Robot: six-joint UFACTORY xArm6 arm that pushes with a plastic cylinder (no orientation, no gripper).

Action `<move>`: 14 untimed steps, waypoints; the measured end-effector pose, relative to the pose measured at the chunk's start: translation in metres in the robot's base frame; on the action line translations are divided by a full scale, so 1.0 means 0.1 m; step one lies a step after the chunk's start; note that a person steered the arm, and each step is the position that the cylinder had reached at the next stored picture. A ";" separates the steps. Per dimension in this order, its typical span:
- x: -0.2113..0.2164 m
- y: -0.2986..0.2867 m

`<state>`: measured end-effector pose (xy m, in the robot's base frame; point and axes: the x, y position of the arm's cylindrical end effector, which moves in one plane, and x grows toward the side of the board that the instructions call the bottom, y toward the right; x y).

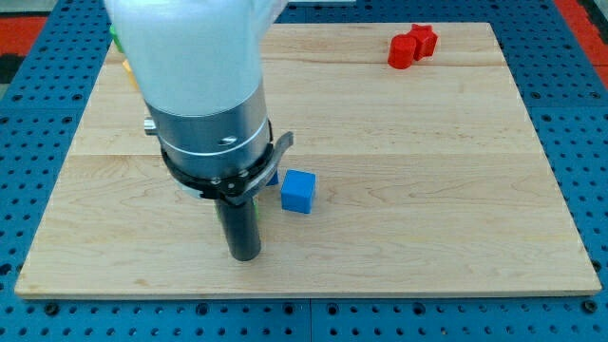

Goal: Nudge the green star up

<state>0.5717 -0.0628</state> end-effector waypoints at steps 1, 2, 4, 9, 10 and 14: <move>-0.02 0.04; -0.02 0.06; -0.02 0.05; -0.02 -0.38; -0.02 -0.40; -0.25 -0.09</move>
